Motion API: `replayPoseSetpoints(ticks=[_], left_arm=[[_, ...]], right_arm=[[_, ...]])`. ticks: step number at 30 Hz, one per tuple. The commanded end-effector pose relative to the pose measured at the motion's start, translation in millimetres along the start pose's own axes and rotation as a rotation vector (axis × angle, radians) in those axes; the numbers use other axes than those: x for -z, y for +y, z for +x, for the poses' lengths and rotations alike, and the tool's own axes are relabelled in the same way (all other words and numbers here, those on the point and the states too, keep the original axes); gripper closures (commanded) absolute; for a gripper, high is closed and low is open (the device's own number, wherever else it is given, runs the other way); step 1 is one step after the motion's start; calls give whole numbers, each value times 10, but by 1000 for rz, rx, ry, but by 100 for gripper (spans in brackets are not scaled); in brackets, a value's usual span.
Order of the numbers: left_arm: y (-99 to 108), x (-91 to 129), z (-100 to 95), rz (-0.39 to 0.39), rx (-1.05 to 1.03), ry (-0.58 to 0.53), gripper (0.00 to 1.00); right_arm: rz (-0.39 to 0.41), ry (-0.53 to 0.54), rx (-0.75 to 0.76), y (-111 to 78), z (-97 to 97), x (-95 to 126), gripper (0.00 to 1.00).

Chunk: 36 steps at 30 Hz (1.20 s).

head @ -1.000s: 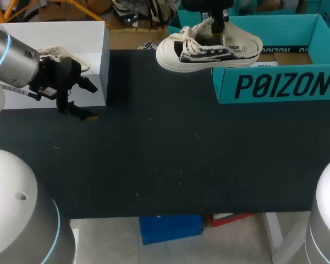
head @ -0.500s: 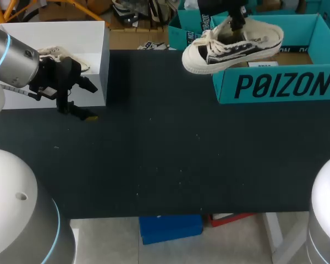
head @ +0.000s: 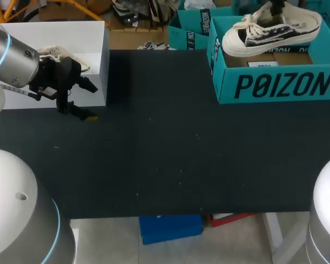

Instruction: Take the shoe out of the shoebox, open the shoe tongue, remove and reinsert the insole, then place the shoe into the shoebox

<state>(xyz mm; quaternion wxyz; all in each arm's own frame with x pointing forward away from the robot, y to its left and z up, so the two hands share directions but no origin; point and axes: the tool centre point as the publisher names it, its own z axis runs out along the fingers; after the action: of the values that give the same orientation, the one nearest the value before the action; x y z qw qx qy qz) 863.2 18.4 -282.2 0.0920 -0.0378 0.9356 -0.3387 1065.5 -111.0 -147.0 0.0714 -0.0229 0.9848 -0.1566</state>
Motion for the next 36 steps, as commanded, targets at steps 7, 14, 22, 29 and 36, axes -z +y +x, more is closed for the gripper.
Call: replayPoseSetpoints(ticks=[7, 14, 22, 29, 36], left_arm=[[8, -5, 13, 0, -2, -4, 0], [8, -5, 13, 0, -2, -4, 0], [8, -5, 13, 0, -2, -4, 0], [8, -5, 13, 0, -2, -4, 0], [8, -5, 13, 0, -2, -4, 0]], right_arm=[[-110, 19, -31, -331, -328, -451, 100], [-126, 43, -20, -257, -419, -695, 100], [-142, 104, -40, -148, -391, -1032, 100], [-148, 141, -67, -86, -367, -1252, 100], [-161, 167, -83, -56, -376, -1460, 100]])
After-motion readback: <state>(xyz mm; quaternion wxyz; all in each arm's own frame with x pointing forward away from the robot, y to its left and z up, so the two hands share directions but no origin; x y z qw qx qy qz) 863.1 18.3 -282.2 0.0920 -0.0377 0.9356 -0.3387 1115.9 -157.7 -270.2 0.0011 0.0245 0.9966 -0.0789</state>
